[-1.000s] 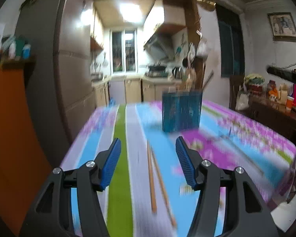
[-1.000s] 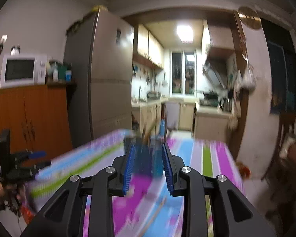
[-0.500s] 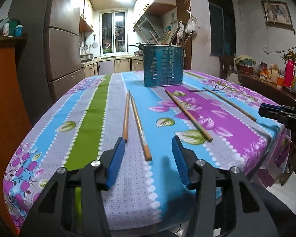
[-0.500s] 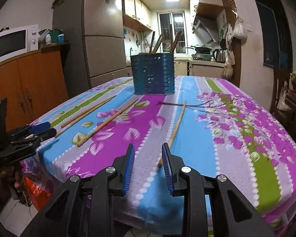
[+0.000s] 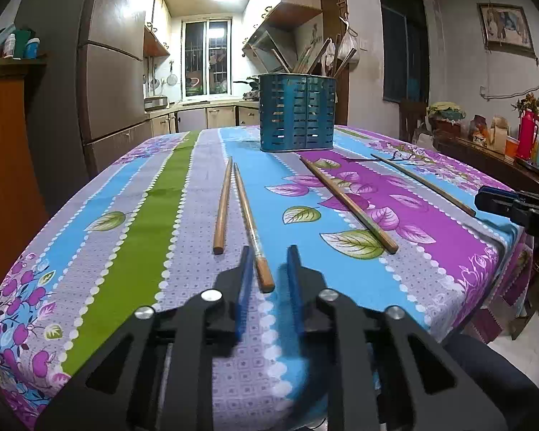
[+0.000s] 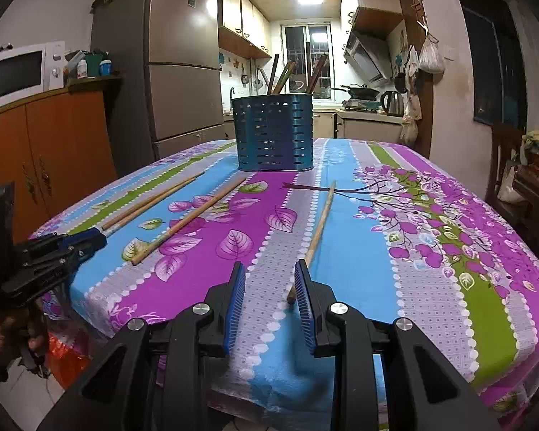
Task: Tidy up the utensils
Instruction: 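Move both open grippers back down to the remaining chopsticks, then close the left gripper on a chopstick while the right gripper grasps another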
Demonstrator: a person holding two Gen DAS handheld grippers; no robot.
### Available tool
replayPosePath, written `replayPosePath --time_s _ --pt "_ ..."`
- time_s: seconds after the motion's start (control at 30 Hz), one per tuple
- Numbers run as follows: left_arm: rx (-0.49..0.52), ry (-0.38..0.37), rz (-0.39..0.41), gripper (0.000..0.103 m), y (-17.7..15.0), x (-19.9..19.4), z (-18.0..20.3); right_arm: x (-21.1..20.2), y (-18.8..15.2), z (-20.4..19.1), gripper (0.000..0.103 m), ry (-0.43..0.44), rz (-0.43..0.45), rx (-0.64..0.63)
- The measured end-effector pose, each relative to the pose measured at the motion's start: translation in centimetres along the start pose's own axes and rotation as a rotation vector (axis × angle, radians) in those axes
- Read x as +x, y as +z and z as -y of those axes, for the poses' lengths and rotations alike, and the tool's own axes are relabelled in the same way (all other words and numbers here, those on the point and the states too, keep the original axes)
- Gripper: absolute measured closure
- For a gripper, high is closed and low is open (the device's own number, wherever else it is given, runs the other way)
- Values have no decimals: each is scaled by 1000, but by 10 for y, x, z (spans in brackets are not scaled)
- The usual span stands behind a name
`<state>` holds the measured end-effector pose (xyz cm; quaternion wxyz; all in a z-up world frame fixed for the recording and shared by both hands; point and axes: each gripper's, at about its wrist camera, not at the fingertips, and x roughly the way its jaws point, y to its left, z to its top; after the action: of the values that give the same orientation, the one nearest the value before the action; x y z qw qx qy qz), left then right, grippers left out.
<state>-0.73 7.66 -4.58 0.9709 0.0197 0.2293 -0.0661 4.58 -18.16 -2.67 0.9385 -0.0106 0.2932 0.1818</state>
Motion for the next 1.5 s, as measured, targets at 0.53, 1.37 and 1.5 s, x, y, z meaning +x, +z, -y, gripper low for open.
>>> replayPosePath --time_s 0.53,1.37,1.5 --pt "-8 -4 16 94 0 0 1 21 -11 8 85 -86 -6 21" --pt "-18 -10 133 98 38 -27 3 -23 22 15 96 -112 128 12" --pt "10 -22 206 98 69 -38 6 -44 51 17 96 -110 195 -49"
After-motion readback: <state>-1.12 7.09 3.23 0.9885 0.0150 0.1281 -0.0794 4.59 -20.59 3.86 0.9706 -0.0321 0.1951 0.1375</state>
